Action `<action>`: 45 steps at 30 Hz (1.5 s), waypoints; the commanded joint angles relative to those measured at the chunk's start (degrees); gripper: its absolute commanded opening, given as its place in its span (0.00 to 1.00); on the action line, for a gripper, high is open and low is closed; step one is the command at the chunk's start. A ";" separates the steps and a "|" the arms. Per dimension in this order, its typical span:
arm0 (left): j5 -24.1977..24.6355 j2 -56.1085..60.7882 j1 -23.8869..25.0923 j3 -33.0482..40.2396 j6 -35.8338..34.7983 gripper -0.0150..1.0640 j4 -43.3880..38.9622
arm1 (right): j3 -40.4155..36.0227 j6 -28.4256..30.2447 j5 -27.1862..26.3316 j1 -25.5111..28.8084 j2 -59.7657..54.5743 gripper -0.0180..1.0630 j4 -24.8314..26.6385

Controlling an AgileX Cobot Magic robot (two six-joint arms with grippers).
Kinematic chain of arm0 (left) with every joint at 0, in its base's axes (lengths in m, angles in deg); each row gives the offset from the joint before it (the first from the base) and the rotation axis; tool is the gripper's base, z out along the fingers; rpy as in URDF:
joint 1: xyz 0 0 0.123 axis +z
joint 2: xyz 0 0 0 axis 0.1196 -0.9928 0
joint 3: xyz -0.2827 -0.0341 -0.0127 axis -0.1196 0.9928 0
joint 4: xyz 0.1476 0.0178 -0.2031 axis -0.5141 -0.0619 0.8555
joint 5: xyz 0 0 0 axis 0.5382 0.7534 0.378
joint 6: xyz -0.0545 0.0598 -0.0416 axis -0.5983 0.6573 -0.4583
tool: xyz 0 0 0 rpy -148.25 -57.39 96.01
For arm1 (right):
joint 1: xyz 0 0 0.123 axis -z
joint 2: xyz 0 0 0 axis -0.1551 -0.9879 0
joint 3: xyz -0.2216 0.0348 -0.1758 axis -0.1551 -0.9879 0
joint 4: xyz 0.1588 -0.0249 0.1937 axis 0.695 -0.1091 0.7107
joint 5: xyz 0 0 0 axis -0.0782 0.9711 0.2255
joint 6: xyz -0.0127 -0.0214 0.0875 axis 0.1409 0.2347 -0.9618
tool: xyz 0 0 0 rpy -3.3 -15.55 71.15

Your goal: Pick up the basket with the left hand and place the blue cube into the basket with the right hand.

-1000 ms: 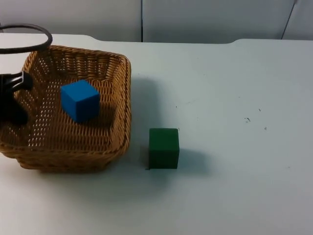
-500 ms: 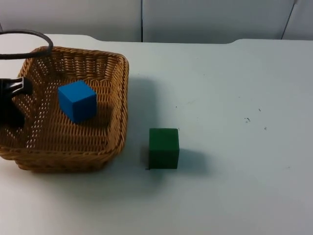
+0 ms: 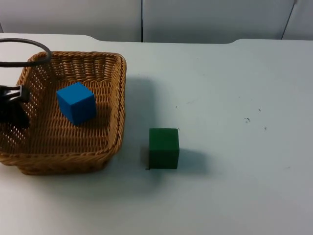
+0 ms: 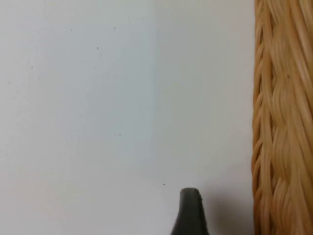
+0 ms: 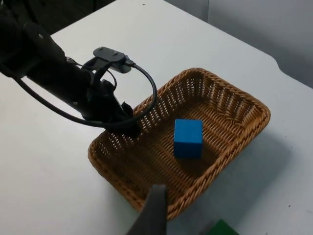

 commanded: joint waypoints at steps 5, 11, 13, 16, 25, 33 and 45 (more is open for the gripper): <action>-1.13 0.60 0.03 -0.21 0.06 0.58 -3.33 | -0.33 -0.06 0.79 -0.20 0.45 0.78 0.22; -1.48 4.39 0.03 -0.21 0.06 0.58 -5.12 | -0.33 0.05 1.25 -0.20 0.45 0.78 0.09; -1.48 5.40 0.03 -0.21 0.06 0.58 -5.12 | -0.33 0.05 1.39 -0.20 0.45 0.78 0.09; -1.03 9.61 0.03 -0.21 0.06 0.58 -6.35 | -0.33 0.31 1.51 -0.20 0.45 0.78 0.00; 7.50 22.66 0.03 -0.21 -3.08 0.58 -7.73 | -0.33 1.52 0.23 -0.20 1.97 0.78 -0.66; 12.66 38.70 0.03 -0.21 -5.03 0.58 -7.73 | -0.33 2.61 -1.95 -0.20 7.31 0.78 -2.03; 21.09 65.87 0.03 4.28 -14.18 0.58 -18.95 | -16.92 3.42 -10.33 -0.20 15.77 0.78 -2.97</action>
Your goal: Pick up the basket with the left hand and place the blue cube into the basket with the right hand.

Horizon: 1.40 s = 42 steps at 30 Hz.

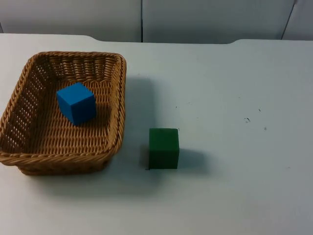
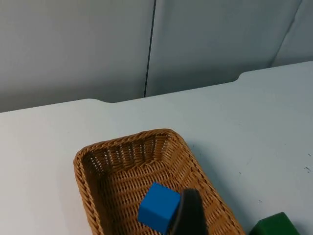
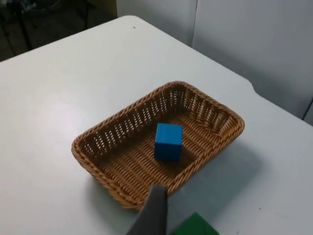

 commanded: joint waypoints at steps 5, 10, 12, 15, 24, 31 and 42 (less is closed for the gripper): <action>2.07 12.51 0.03 7.17 -4.64 0.58 -2.30 | -7.72 0.54 -4.08 -0.20 5.28 0.78 -0.13; 4.77 22.46 0.03 12.96 -8.14 0.58 -4.16 | -12.89 -0.12 -4.11 -0.20 11.02 0.78 -0.03; 6.51 26.41 0.03 14.13 -9.97 0.58 -5.58 | -14.20 -0.40 -3.05 -0.20 13.39 0.78 -0.03; 9.35 29.50 0.03 14.28 -12.65 0.58 -8.40 | -15.17 -0.40 -1.06 -0.20 15.98 0.78 -0.03; 16.28 39.30 0.03 14.28 -21.66 0.58 -16.07 | -15.32 -0.44 10.90 -0.20 24.85 0.78 0.11; 22.25 44.72 0.03 14.28 -27.40 0.58 -22.05 | -15.32 -0.44 19.53 -0.20 31.02 0.78 0.71; 25.07 44.86 0.03 14.28 -31.34 0.58 -27.51 | -16.31 -0.44 25.04 -0.20 36.62 0.78 1.29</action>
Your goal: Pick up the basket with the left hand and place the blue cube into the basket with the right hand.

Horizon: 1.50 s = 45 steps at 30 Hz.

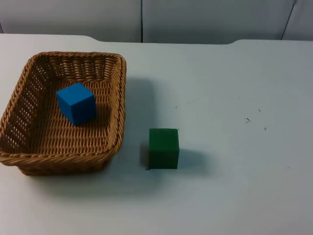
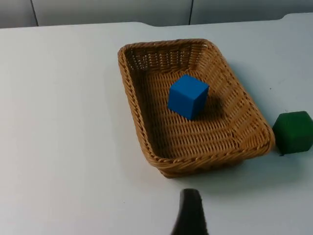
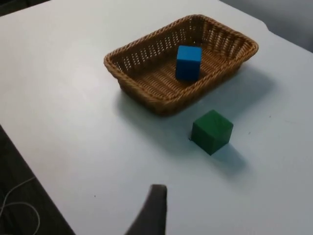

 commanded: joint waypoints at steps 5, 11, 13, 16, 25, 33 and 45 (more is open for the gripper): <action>0.07 0.35 0.03 0.19 -0.64 0.59 -2.40 | -4.68 -0.49 0.15 -0.20 2.14 0.78 0.99; -0.06 0.35 0.03 0.19 -2.72 0.87 -3.97 | -4.68 0.24 0.60 -0.20 4.19 0.78 1.36; -0.06 0.35 0.03 0.19 -5.12 0.99 -6.10 | -4.68 0.24 0.60 -0.20 4.78 0.78 1.36; -0.06 0.35 0.03 0.19 -5.38 0.99 -6.84 | -4.68 0.24 0.60 -0.20 5.48 0.78 1.50; -1.08 0.35 0.03 0.65 -4.97 0.99 -6.59 | -3.43 -0.05 4.96 -0.20 10.40 0.78 1.95; -2.06 0.35 0.03 1.22 -4.86 0.99 -6.65 | -4.67 -2.21 11.38 -0.20 17.65 0.78 -0.26; -2.14 0.35 -0.09 1.22 -4.86 0.99 -6.65 | -4.83 -11.46 11.37 -0.37 17.65 0.78 -5.99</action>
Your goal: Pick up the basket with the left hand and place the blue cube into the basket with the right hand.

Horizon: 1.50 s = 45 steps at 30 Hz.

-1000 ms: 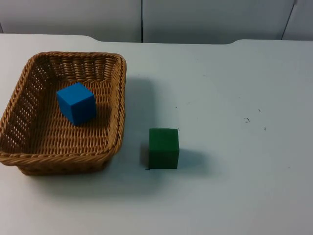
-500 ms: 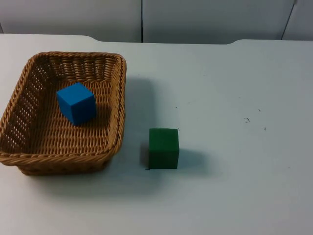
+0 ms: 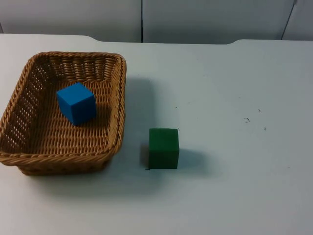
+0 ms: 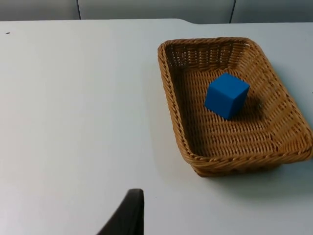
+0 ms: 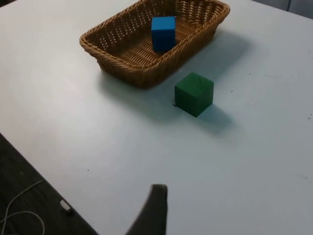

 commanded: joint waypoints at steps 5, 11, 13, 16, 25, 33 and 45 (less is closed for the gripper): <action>-0.83 0.32 -0.09 0.46 -0.06 0.99 0.03 | -0.39 -0.48 -0.36 -0.05 0.23 0.78 -0.65; -0.83 0.32 -0.09 0.46 -0.06 0.99 0.03 | -0.39 -0.59 -0.36 -0.05 0.23 0.80 -0.65; -0.83 0.32 -0.09 0.46 -0.06 0.99 0.03 | -0.39 -0.59 -0.36 -0.05 0.23 0.91 -0.65; -0.83 0.32 -0.09 0.46 -0.06 0.99 0.03 | -0.39 -0.59 -0.36 -0.05 0.23 0.99 -0.65; -0.83 0.32 -0.09 0.46 -0.06 0.99 0.03 | -0.39 -0.59 -0.47 -0.05 0.23 0.99 -0.65; -0.83 0.32 -0.09 0.46 -0.06 0.99 0.03 | -0.39 -0.59 -0.47 -0.05 0.23 0.99 -0.65; -0.83 0.32 -0.09 0.46 -0.06 0.99 0.03 | -0.39 -0.59 -0.47 7.27 0.23 0.99 -0.65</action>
